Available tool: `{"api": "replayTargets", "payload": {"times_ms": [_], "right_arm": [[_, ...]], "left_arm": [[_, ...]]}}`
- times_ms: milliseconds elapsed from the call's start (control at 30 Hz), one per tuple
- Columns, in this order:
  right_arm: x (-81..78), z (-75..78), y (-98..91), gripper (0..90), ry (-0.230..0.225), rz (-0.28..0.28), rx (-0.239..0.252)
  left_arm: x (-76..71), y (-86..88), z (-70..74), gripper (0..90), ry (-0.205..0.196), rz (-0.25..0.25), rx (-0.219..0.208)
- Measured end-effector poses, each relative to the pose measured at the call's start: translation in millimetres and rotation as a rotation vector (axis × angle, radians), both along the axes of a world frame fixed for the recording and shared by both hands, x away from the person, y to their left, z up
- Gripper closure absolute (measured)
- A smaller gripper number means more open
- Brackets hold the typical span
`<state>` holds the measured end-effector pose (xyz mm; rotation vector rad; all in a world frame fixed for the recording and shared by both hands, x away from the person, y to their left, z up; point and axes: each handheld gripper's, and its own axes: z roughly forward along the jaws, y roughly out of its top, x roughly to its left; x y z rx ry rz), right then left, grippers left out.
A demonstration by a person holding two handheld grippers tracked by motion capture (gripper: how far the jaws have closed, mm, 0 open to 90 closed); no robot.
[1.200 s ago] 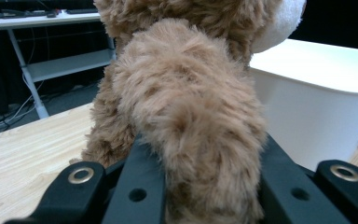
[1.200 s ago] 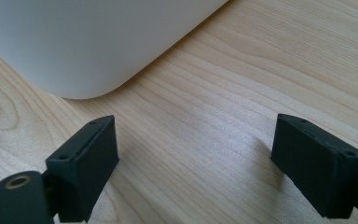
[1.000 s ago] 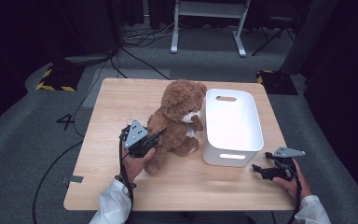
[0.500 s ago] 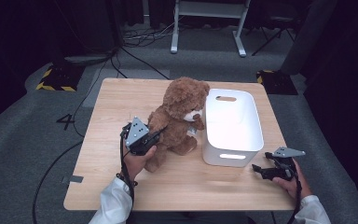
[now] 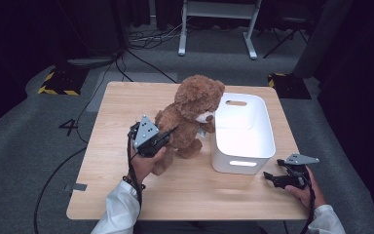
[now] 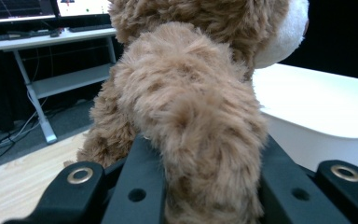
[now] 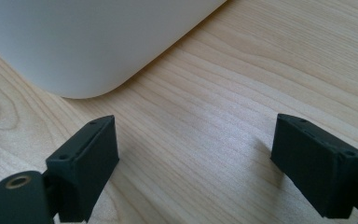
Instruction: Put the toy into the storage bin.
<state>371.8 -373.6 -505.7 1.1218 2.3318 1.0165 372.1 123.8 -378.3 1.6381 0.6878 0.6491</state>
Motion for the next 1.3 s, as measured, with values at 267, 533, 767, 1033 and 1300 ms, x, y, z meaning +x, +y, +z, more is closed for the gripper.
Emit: {"api": "replayTargets", "payload": {"times_ms": [267, 533, 767, 1033, 1300], "right_arm": [[0.0, 0.0, 0.0, 14.4, -0.001, -0.001, -0.001], [0.0, 0.0, 0.0, 14.4, -0.001, -0.001, -0.001], [0.0, 0.0, 0.0, 14.4, -0.001, -0.001, -0.001], [0.0, 0.0, 0.0, 14.4, -0.001, 0.0, 0.0], [0.0, 0.0, 0.0, 14.4, -0.001, -0.001, -0.001]], "left_arm": [[2.3, -0.2, 14.8, 79.8, -0.016, -0.001, -0.008], [5.0, 0.0, 24.2, 79.6, -0.019, 0.001, -0.015], [6.6, -3.0, 32.1, 79.6, -0.029, -0.006, -0.017], [10.7, -9.9, 50.5, 79.6, -0.048, -0.012, -0.006], [13.6, -16.4, 71.1, 79.6, -0.076, -0.018, -0.016]]}}
